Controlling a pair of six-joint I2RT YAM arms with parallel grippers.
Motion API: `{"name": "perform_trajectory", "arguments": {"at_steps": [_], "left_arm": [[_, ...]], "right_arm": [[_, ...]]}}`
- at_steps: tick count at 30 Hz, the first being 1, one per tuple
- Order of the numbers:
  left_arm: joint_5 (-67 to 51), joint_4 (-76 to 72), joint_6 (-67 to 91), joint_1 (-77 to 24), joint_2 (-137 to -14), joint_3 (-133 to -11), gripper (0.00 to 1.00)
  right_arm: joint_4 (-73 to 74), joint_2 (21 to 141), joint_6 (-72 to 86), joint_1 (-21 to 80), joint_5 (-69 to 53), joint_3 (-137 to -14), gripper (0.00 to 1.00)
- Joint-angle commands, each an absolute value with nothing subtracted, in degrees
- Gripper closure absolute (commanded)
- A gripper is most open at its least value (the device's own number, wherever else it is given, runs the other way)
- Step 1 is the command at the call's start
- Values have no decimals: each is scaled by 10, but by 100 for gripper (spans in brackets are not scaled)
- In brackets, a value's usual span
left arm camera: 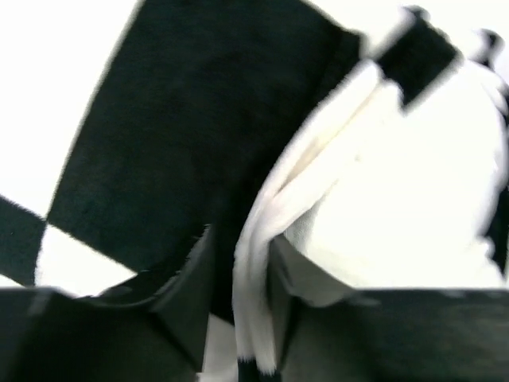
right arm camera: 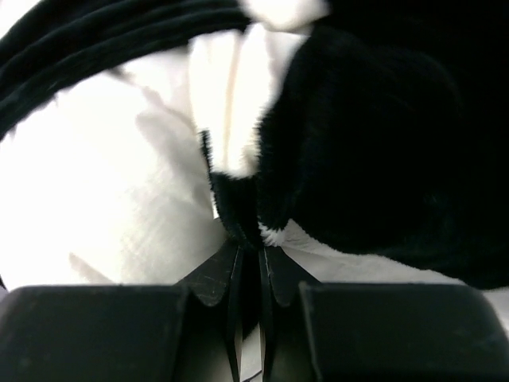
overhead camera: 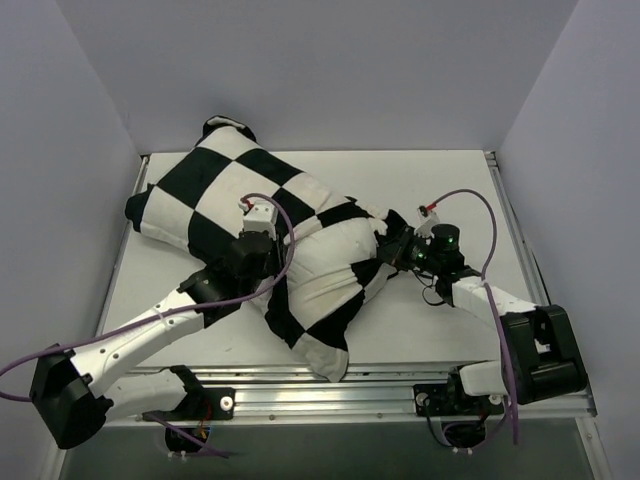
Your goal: Remove the pillowcase from the pillow
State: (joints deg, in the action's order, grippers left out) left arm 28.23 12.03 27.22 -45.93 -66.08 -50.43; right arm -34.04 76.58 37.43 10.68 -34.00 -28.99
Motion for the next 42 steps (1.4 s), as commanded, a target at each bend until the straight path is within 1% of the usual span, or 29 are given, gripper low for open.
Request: {"name": "perform_trajectory", "arguments": {"at_steps": [1,2,3,6,9,13,16,20,25,28,30,32,33,35,39,42], "left_arm": [[237,72,131,-494,-627,-514,58],[221,67,103,-502,-632,-524,51],[196,63,91,-513,-639,-537,47],[185,80,60,-529,-687,-607,32],[208,97,42,-560,-745,-680,31],[246,95,63,-587,-807,-743,35],[277,124,84,-591,-859,-787,36],[335,184,167,-594,-924,-830,36],[354,244,263,-593,-957,-855,36],[381,284,293,-592,-986,-883,32],[401,302,302,-592,-1008,-899,23],[416,336,321,-592,-1030,-921,18],[426,353,327,-591,-1036,-927,13],[430,362,337,-587,-1048,-936,10],[438,384,361,-577,-1068,-941,8],[439,405,386,-565,-1087,-937,12]], "right_arm": [[-392,745,363,129,-399,-316,100],[-395,745,366,141,-402,-321,100],[-405,744,369,144,-403,-330,100],[-415,744,377,165,-403,-341,100],[-387,734,359,190,-380,-356,100],[-353,721,338,202,-344,-360,100],[-352,717,337,203,-334,-353,100],[-349,712,335,204,-326,-349,100],[-330,703,321,206,-303,-345,99],[-330,703,318,207,-298,-341,99],[-327,702,316,209,-295,-339,99],[-320,696,312,213,-286,-339,99],[-317,694,308,214,-281,-338,99],[-310,689,304,216,-272,-338,99],[-311,688,301,221,-265,-334,99],[-316,688,304,224,-263,-329,99]]}}
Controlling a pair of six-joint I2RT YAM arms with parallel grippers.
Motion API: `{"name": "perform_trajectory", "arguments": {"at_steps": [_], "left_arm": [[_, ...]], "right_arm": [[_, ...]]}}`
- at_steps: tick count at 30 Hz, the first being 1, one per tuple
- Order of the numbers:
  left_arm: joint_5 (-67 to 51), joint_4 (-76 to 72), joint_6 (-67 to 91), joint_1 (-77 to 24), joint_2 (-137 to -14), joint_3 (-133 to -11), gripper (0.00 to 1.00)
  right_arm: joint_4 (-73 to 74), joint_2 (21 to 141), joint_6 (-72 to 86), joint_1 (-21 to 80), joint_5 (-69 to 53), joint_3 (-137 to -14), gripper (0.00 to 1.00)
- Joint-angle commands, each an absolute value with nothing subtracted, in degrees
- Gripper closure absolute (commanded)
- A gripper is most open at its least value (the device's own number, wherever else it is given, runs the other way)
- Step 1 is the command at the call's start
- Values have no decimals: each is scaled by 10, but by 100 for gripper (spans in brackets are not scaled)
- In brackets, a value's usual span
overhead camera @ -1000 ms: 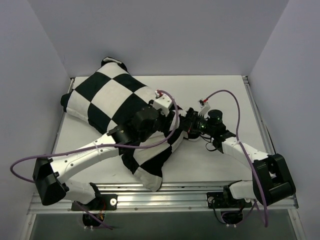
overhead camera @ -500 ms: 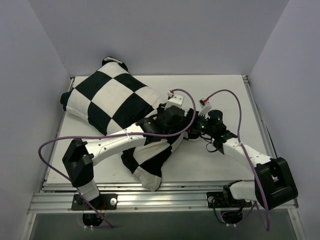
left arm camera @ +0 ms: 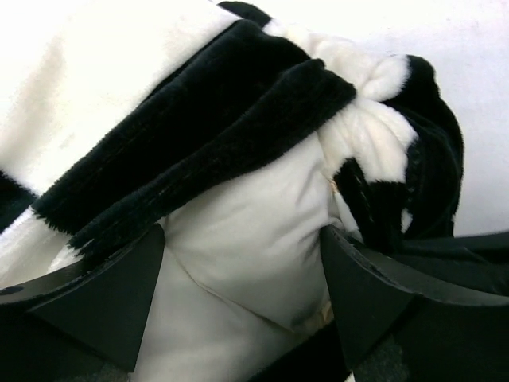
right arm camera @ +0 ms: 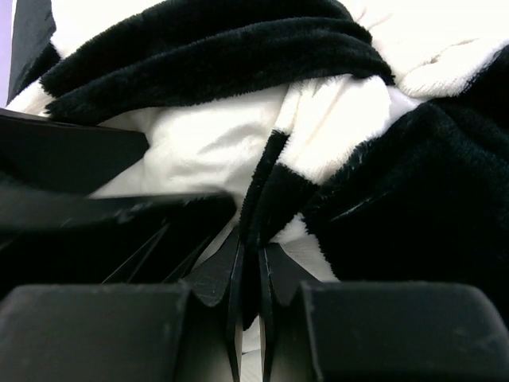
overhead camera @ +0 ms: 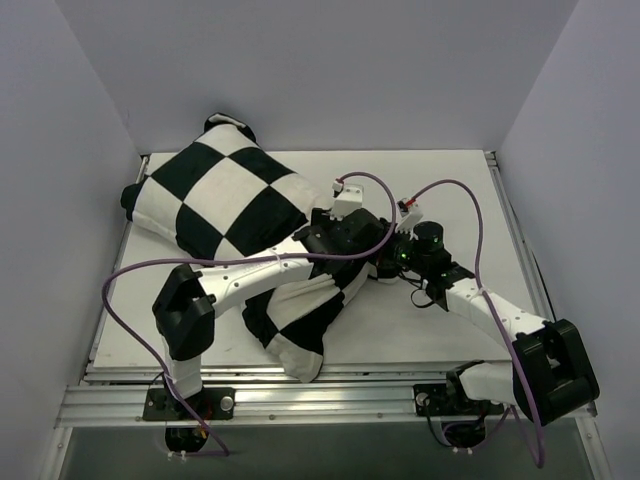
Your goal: Remove the pillowcase from the pillow
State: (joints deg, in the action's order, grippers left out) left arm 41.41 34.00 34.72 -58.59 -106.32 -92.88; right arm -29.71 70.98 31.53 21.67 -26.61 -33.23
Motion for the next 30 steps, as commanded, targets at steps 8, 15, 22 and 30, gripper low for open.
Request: {"name": "perform_trajectory", "arguments": {"at_steps": [8,15,22,30], "left_arm": [[423,378,443,-535,-1108,-879,79],[402,340,416,-525,-1033,-835,98],[353,338,378,-475,-863,-750,98],[286,369,334,-441,-737,-689,98]], "right_arm": [[-323,690,308,256,-238,-320,99],[-283,678,302,247,-171,-310,100],[-230,656,308,138,-188,-291,100],[-170,644,311,91,-190,-310,100]]}}
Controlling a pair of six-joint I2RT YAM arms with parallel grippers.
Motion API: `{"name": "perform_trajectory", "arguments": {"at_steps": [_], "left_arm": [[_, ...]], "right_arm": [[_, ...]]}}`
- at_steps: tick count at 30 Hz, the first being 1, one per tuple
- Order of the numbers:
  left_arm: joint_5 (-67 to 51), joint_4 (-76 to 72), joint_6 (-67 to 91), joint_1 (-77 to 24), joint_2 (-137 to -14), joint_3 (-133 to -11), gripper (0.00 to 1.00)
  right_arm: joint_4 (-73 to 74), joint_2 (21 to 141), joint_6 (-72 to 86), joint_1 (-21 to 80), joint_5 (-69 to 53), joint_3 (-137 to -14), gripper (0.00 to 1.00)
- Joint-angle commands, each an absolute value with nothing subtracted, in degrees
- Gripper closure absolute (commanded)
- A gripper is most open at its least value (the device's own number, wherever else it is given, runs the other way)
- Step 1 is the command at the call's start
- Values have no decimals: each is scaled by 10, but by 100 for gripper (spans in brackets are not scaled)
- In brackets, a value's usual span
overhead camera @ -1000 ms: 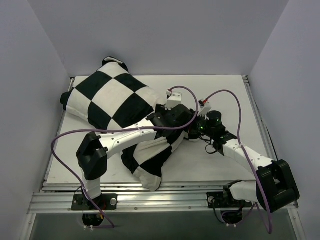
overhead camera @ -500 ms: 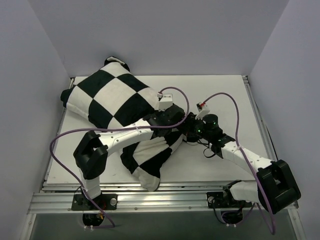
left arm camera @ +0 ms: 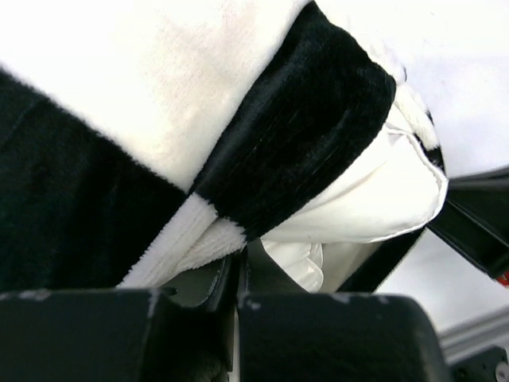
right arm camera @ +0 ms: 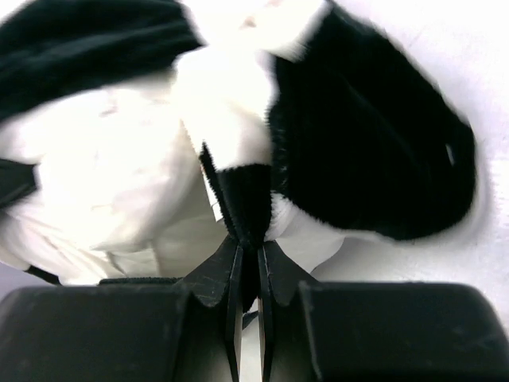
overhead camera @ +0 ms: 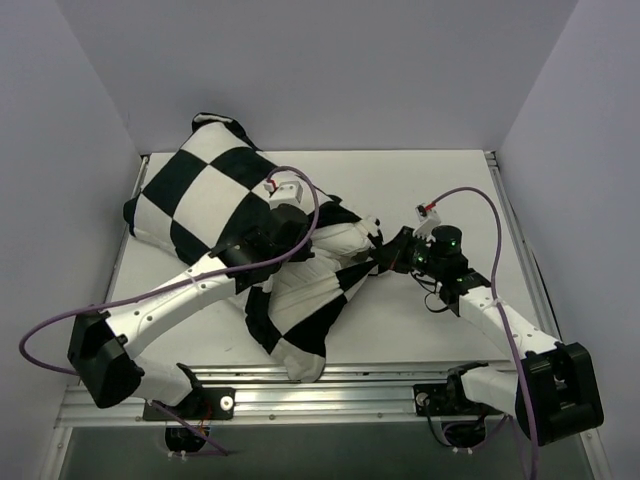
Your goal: Remove the pillowcase from the pillow
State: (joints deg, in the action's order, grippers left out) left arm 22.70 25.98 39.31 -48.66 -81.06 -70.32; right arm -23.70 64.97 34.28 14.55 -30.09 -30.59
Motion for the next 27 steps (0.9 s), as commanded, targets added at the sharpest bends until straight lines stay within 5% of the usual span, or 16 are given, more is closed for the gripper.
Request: {"name": "perform_trajectory", "arguments": {"at_steps": [1,9,16,27], "left_arm": [[276,366,333,-438,-710,-677,98],[201,305,335,-403,-635,-693,98],[123,177,344,-406,-736,-764,98],[137,160,311,-410,-885,-849,98]], "right_arm": [[-170,649,312,91,-194,-309,100],[-170,689,304,95,-191,-306,100],[-168,722,308,187,-154,-329,100],[-65,602,237,247,-101,-397,56]]}}
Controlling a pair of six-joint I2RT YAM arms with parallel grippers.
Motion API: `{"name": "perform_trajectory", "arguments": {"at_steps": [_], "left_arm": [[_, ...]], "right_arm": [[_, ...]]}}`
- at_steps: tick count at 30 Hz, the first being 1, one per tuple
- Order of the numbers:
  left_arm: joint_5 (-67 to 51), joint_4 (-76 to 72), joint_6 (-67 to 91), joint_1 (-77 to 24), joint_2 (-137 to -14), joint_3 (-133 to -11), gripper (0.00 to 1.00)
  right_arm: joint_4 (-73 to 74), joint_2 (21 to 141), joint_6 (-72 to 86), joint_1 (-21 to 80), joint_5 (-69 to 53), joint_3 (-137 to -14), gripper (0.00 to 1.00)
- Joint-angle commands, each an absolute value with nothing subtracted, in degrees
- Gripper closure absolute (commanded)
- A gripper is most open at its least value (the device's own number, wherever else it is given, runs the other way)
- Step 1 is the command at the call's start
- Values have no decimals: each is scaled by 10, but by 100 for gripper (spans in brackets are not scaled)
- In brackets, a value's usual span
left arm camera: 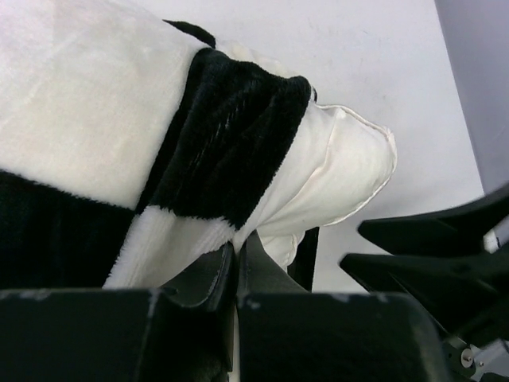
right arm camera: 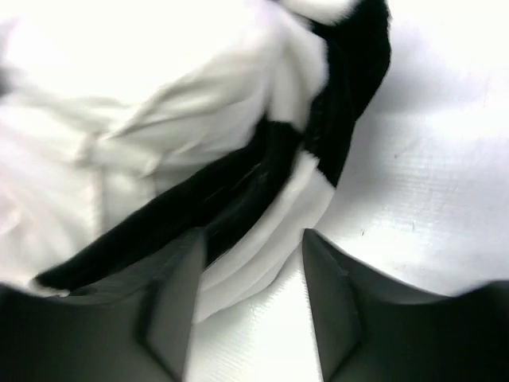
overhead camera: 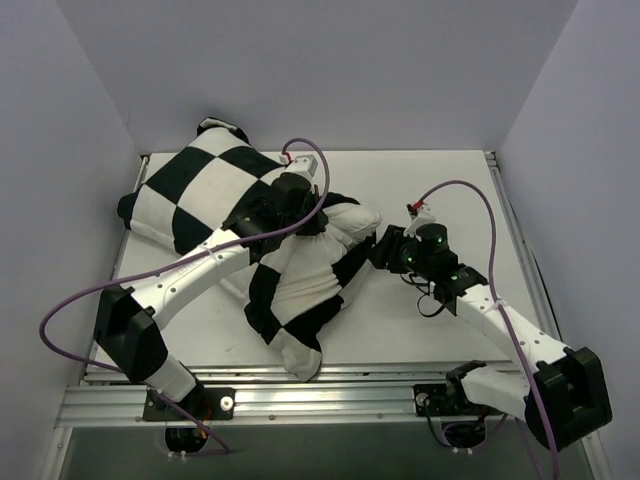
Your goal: Remove the pillowcase from the pillow
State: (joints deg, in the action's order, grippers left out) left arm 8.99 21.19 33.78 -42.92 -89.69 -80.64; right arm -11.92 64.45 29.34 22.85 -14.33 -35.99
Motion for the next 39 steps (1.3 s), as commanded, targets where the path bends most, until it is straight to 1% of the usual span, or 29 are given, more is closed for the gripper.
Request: {"name": "perform_trajectory", "arguments": {"at_steps": [1,3,4,7,9,15,20,25,30,39], "left_arm": [[134,161,312,-411,-879,-836,98],[126,161,312,-413,-871,-824,98],[124,165,311,-413,-863,-818,98],[118,174,308,-414,-850,-803,98],[113,179,301,-413,-846,-800,98],[94,200,291,-413,-846,-806,98],[93,200,294,-413,-846,-803,98],[94,205,291,-414,-853,-811,98],[97,210,287,-413,-863,-821,98],[89,216,289,-414,-863,-808,98]], "right_arm": [[-61,583,228,257,-107,-401,50],[-62,570,192,302,-136,-410,44],[-68,558,178,321,-148,-417,40],[-78,554,129,404,-155,-438,34],[-80,571,106,445,-149,-449,34],[-79,655,27,520,-132,-508,31],[-98,700,-24,545,-117,-524,30],[-87,749,-47,554,-112,-537,30],[-84,755,-46,581,-98,-528,30],[-39,751,-74,592,-61,-598,30]]}}
